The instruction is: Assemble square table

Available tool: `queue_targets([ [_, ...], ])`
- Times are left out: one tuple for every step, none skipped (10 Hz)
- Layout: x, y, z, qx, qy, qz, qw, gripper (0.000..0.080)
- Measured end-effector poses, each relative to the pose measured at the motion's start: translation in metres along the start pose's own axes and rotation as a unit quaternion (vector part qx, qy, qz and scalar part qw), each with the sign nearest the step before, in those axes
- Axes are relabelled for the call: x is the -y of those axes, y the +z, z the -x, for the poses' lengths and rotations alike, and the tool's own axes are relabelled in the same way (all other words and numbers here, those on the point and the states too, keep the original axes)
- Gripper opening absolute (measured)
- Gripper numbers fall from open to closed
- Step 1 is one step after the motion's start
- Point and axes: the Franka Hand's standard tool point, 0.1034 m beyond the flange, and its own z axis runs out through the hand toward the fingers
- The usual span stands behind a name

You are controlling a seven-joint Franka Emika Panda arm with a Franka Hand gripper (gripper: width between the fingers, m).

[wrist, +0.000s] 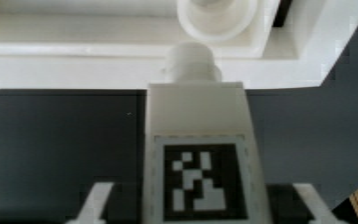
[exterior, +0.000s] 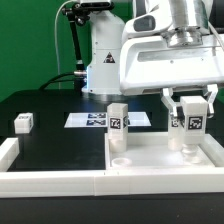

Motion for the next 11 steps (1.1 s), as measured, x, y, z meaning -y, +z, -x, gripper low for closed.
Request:
queue_targets([
  [0.001, 0.001, 0.001, 0.001, -0.001, -0.001, 1.0, 0.029],
  [0.003, 0.001, 0.002, 0.002, -0.002, -0.001, 1.0, 0.029],
  [0.004, 0.002, 0.005, 0.004, -0.003, -0.001, 1.0, 0.029],
  [0.005, 0.003, 0.007, 0.006, -0.004, -0.001, 1.0, 0.029],
  [0.004, 0.003, 0.009, 0.008, -0.002, -0.001, 1.0, 0.029],
  [0.004, 0.004, 0.012, 0.01, -0.003, -0.001, 1.0, 0.029],
  [0.003, 0.005, 0.014, 0.011, -0.004, 0.0, 1.0, 0.029],
  [0.003, 0.006, 0.015, 0.013, -0.004, 0.0, 1.0, 0.029],
  [0.004, 0.006, 0.016, 0.013, -0.005, 0.0, 1.0, 0.029],
  [0.005, 0.006, 0.016, 0.013, -0.006, -0.001, 1.0, 0.029],
  [0.007, 0.007, 0.016, 0.013, -0.007, -0.002, 1.0, 0.029],
])
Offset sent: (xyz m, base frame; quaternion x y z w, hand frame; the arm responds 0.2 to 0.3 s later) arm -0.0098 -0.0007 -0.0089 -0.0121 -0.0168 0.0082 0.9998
